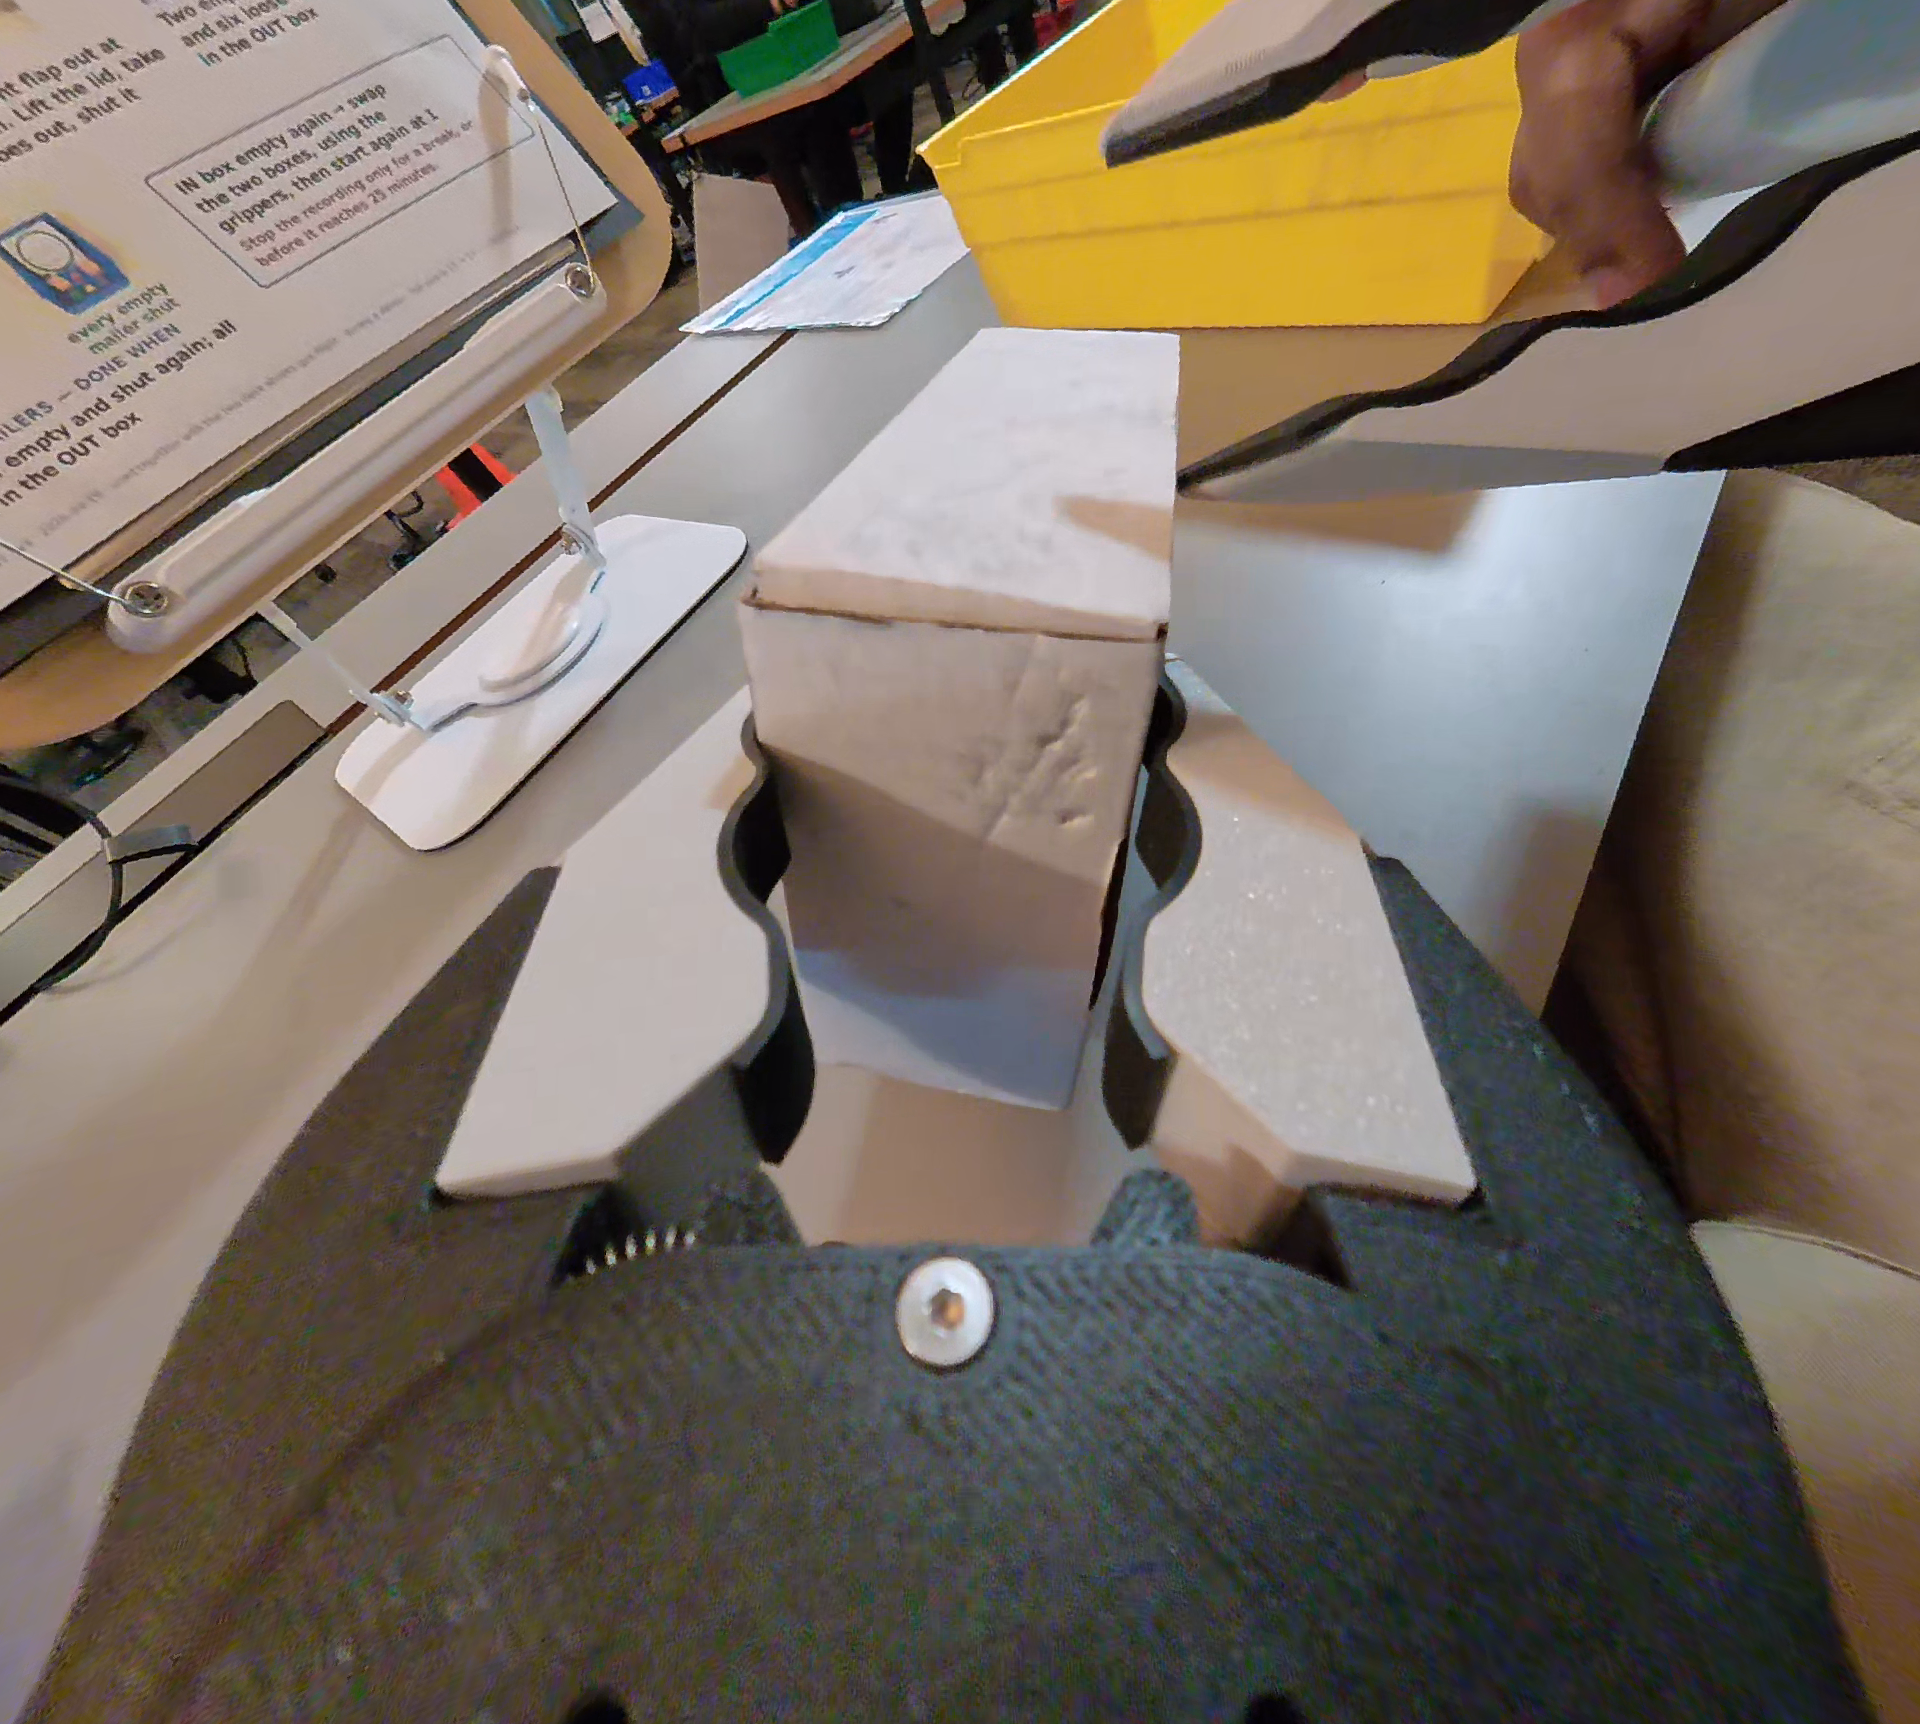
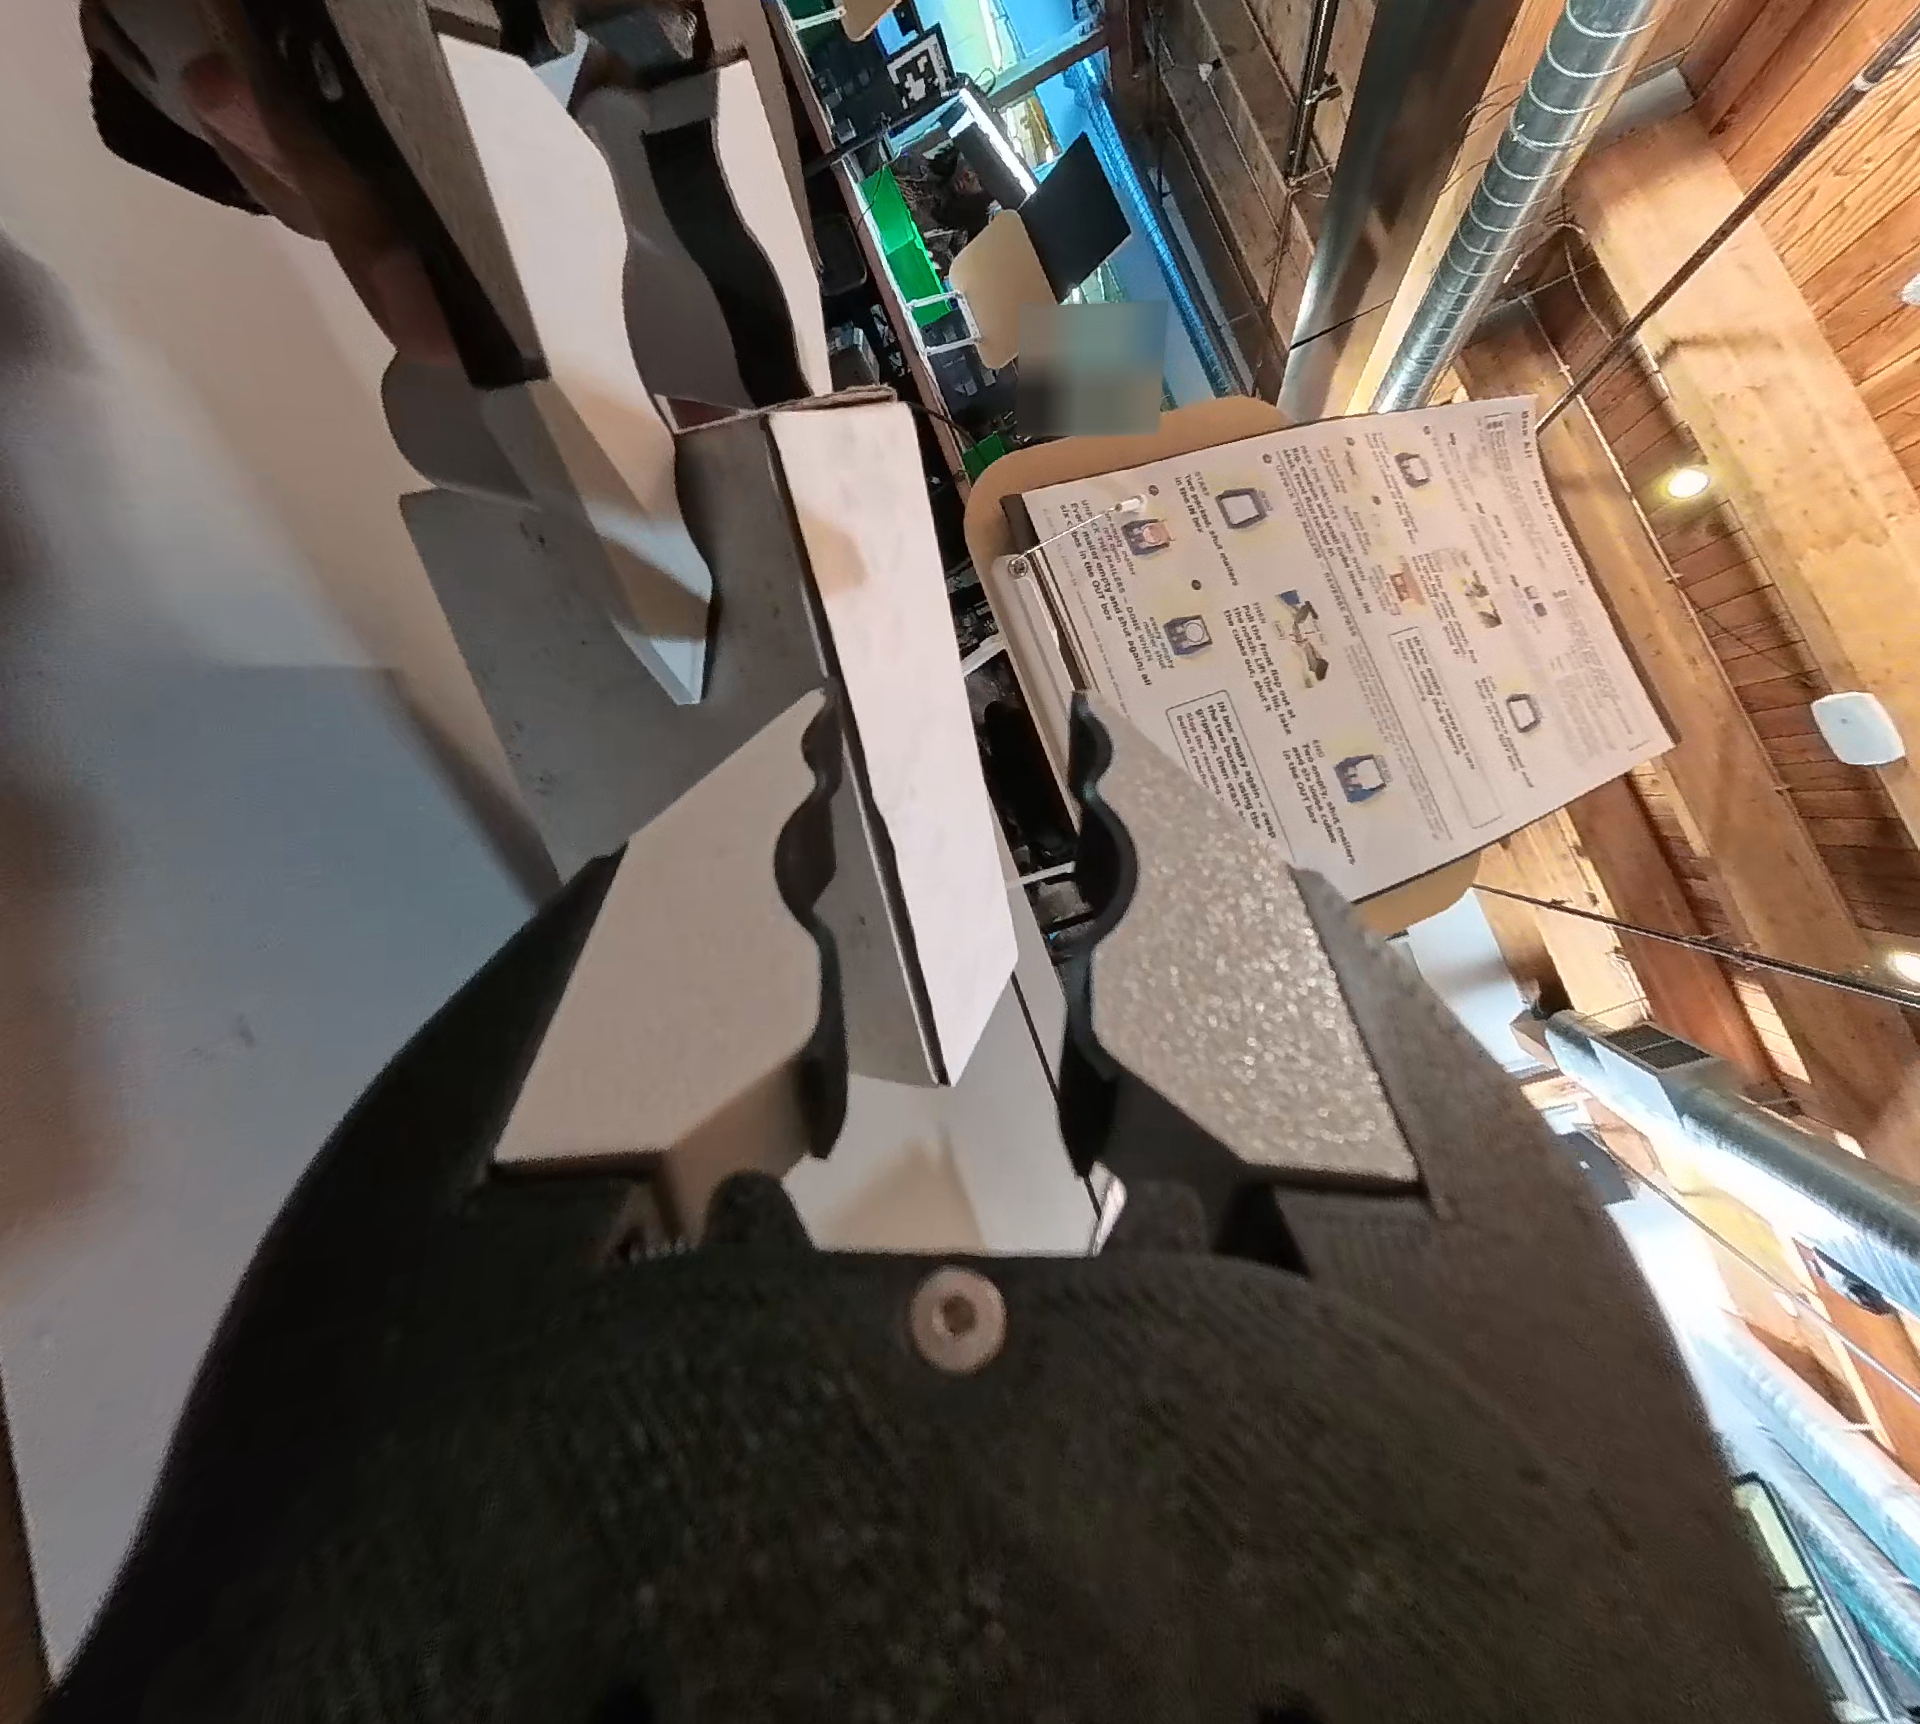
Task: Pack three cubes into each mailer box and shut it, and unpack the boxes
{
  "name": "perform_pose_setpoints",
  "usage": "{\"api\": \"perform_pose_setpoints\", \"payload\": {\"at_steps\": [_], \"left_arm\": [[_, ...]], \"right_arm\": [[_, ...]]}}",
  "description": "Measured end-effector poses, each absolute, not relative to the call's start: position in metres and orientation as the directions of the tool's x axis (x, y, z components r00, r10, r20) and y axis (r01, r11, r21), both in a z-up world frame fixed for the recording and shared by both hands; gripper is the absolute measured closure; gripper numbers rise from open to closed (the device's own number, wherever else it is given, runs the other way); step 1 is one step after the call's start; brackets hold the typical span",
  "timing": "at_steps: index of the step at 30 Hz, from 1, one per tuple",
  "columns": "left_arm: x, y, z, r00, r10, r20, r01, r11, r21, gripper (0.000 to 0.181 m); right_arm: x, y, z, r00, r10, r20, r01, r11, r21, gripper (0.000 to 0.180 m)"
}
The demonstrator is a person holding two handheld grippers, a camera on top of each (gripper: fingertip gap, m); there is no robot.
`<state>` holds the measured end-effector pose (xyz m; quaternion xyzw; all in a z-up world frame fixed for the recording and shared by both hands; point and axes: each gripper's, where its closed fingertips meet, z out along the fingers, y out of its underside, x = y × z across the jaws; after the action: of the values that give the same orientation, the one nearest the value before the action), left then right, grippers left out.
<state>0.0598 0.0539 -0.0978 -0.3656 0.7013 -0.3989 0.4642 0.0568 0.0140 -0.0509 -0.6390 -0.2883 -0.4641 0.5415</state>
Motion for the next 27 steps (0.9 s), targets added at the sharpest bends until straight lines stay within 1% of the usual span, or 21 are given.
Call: {"api": "perform_pose_setpoints", "payload": {"at_steps": [2, 6, 9, 11, 13, 14, 15, 17, 18, 21, 23, 27], "left_arm": [[0.06, 0.054, -0.098, -0.301, -0.879, -0.369, -0.142, 0.425, -0.894, 0.113], [0.06, 0.053, -0.098, -0.292, -0.871, -0.394, -0.149, 0.449, -0.881, 0.114], [0.06, 0.054, -0.099, -0.293, -0.872, -0.391, -0.162, 0.448, -0.879, 0.114], [0.059, 0.054, -0.099, -0.295, -0.87, -0.395, -0.168, 0.455, -0.875, 0.114], [0.059, 0.053, -0.099, -0.295, -0.868, -0.4, -0.171, 0.46, -0.871, 0.115], [0.059, 0.054, -0.1, -0.296, -0.861, -0.414, -0.172, 0.474, -0.864, 0.115], [0.059, 0.055, -0.1, -0.292, -0.856, -0.428, -0.172, 0.487, -0.856, 0.115], [0.059, 0.057, -0.101, -0.288, -0.85, -0.442, -0.181, 0.501, -0.846, 0.114], [0.059, 0.057, -0.1, -0.285, -0.844, -0.454, -0.177, 0.512, -0.841, 0.115], [0.059, 0.057, -0.101, -0.287, -0.831, -0.477, -0.174, 0.534, -0.827, 0.115], [0.058, 0.057, -0.103, -0.291, -0.821, -0.491, -0.176, 0.55, -0.816, 0.115], [0.057, 0.057, -0.104, -0.303, -0.813, -0.498, -0.166, 0.559, -0.812, 0.114]], "right_arm": [[0.056, 0.014, -0.052, 0.391, -0.127, 0.911, 0.876, -0.251, -0.411, 0.138], [0.053, 0.014, -0.055, 0.312, -0.114, 0.943, 0.906, -0.265, -0.331, 0.145], [0.051, 0.016, -0.057, 0.297, -0.109, 0.949, 0.907, -0.279, -0.316, 0.148], [0.049, 0.017, -0.061, 0.239, -0.082, 0.968, 0.922, -0.293, -0.253, 0.16], [0.048, 0.017, -0.062, 0.184, -0.091, 0.979, 0.932, -0.3, -0.203, 0.16], [0.049, 0.016, -0.06, 0.195, -0.115, 0.974, 0.929, -0.295, -0.221, 0.154], [0.051, 0.016, -0.058, 0.26, -0.141, 0.955, 0.914, -0.284, -0.291, 0.149], [0.056, 0.016, -0.056, 0.437, -0.162, 0.885, 0.849, -0.25, -0.466, 0.143], [0.057, 0.016, -0.055, 0.463, -0.156, 0.872, 0.838, -0.245, -0.488, 0.14], [0.054, 0.016, -0.057, 0.393, -0.126, 0.911, 0.874, -0.255, -0.413, 0.141], [0.051, 0.017, -0.061, 0.409, -0.112, 0.906, 0.871, -0.246, -0.424, 0.146], [0.05, 0.016, -0.059, 0.397, -0.085, 0.914, 0.887, -0.222, -0.406, 0.144]]}}
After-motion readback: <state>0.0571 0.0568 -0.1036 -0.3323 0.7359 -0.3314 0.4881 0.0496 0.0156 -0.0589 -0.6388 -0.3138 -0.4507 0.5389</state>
